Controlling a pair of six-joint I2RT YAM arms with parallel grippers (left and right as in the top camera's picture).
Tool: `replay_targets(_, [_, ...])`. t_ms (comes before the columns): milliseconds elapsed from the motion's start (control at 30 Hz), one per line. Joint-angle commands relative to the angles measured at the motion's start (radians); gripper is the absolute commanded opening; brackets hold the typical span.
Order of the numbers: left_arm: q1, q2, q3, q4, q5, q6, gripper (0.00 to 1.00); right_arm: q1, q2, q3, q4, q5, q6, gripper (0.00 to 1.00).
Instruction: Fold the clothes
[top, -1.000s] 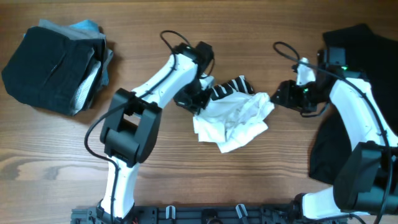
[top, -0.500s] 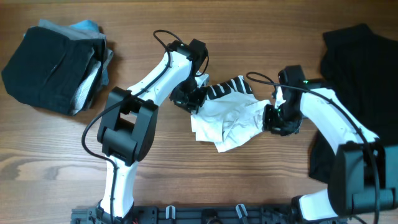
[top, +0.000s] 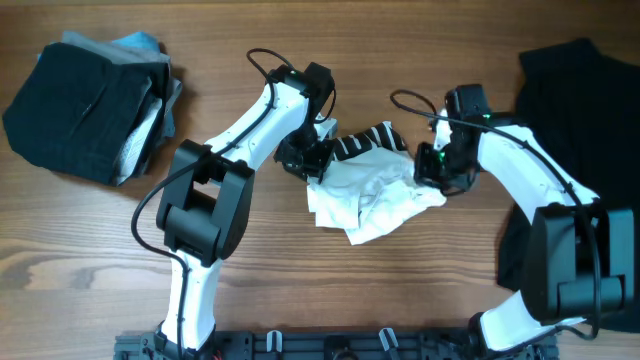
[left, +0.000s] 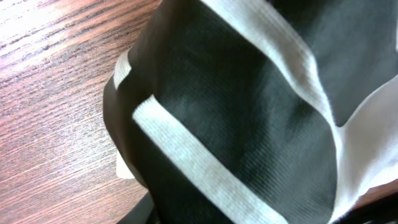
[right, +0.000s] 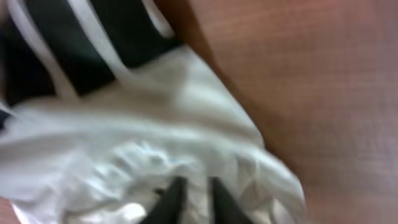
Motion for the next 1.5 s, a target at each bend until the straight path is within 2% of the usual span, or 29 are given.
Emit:
replay_targets(0, [0.008, 0.009, -0.002, 0.007, 0.016, 0.001, 0.27, -0.006, -0.116, -0.001, -0.133, 0.187, -0.008, 0.04])
replay_targets(167, [0.008, 0.009, -0.002, 0.008, 0.016, 0.001, 0.27, -0.006, -0.200, -0.001, -0.261, 0.259, 0.057, 0.04])
replay_targets(200, [0.008, 0.009, -0.002, 0.007, 0.016, 0.001, 0.28, -0.006, -0.200, -0.001, -0.261, 0.209, 0.045, 0.09])
replay_targets(233, [0.008, 0.009, -0.002, 0.006, 0.017, 0.001, 0.31, -0.006, -0.200, -0.001, -0.214, 0.059, -0.047, 0.43])
replay_targets(267, [0.008, 0.009, -0.002, 0.003, 0.027, 0.001, 0.40, -0.005, -0.196, -0.001, -0.143, -0.069, -0.089, 0.64])
replay_targets(367, [0.008, 0.009, -0.001, 0.003, 0.066, 0.001, 0.48, 0.006, -0.170, -0.003, -0.035, -0.073, -0.021, 0.71])
replay_targets(433, [0.008, 0.007, 0.000, -0.002, 0.098, 0.001, 0.50, 0.014, -0.109, -0.003, -0.052, -0.019, 0.016, 0.70])
replay_targets(467, [0.008, 0.007, 0.000, -0.009, 0.103, 0.001, 0.51, 0.015, -0.079, -0.006, -0.060, -0.017, 0.016, 0.62])
replay_targets(533, [0.008, 0.007, 0.001, -0.023, 0.103, 0.001, 0.52, 0.015, 0.007, -0.048, -0.072, -0.018, 0.019, 0.13])
replay_targets(567, [0.010, 0.005, 0.002, -0.027, 0.103, 0.001, 0.52, 0.014, 0.024, -0.063, -0.106, -0.017, 0.006, 0.04])
replay_targets(667, [0.042, -0.004, 0.031, -0.069, 0.103, 0.001, 0.51, 0.011, -0.013, -0.063, -0.252, 0.050, -0.029, 0.04])
replay_targets(733, [0.080, -0.006, 0.075, -0.103, 0.103, 0.001, 0.52, 0.012, -0.074, -0.063, -0.265, 0.092, -0.024, 0.04])
replay_targets(767, [0.109, -0.006, 0.109, -0.129, 0.109, 0.001, 0.54, 0.012, -0.116, -0.063, -0.250, 0.086, -0.033, 0.09])
replay_targets(833, [0.142, -0.006, 0.137, -0.154, 0.151, 0.002, 0.55, 0.012, -0.170, -0.063, -0.182, -0.064, -0.201, 0.35])
replay_targets(867, [0.155, -0.006, 0.140, -0.159, 0.179, 0.006, 0.56, 0.012, -0.196, -0.063, -0.125, -0.210, -0.299, 0.47])
replay_targets(900, [0.167, -0.006, 0.140, -0.161, 0.196, 0.008, 0.56, 0.012, -0.203, -0.063, -0.066, -0.312, -0.273, 0.63])
replay_targets(933, [0.182, -0.006, 0.140, -0.162, 0.202, 0.008, 0.55, 0.013, -0.196, -0.063, -0.024, -0.308, -0.125, 0.64])
replay_targets(1000, [0.206, -0.013, 0.140, -0.163, 0.233, 0.008, 0.54, 0.023, -0.169, -0.069, -0.019, -0.242, 0.218, 0.61])
replay_targets(1133, [0.238, -0.091, 0.140, -0.156, 0.249, 0.010, 0.54, 0.122, -0.087, -0.079, -0.005, -0.241, 0.421, 0.60])
replay_targets(1233, [0.243, -0.183, 0.140, -0.123, 0.249, 0.012, 0.56, 0.213, -0.023, -0.079, 0.097, -0.241, 0.571, 0.59])
replay_targets(1267, [0.243, -0.215, 0.140, -0.112, 0.248, 0.012, 0.56, 0.229, -0.012, -0.079, 0.126, -0.241, 0.596, 0.48])
replay_targets(1300, [0.243, -0.238, 0.140, -0.109, 0.248, 0.012, 0.57, 0.233, -0.008, -0.079, 0.137, -0.233, 0.589, 0.26])
replay_targets(1333, [0.243, -0.256, 0.140, -0.109, 0.248, 0.012, 0.57, 0.232, -0.008, -0.079, 0.129, -0.220, 0.584, 0.15])
replay_targets(1367, [0.243, -0.268, 0.140, -0.109, 0.248, 0.012, 0.57, 0.229, -0.008, -0.079, 0.106, -0.193, 0.582, 0.09])
replay_targets(1467, [0.243, -0.291, 0.140, -0.101, 0.240, 0.012, 0.58, 0.211, -0.008, -0.079, 0.029, -0.113, 0.514, 0.04])
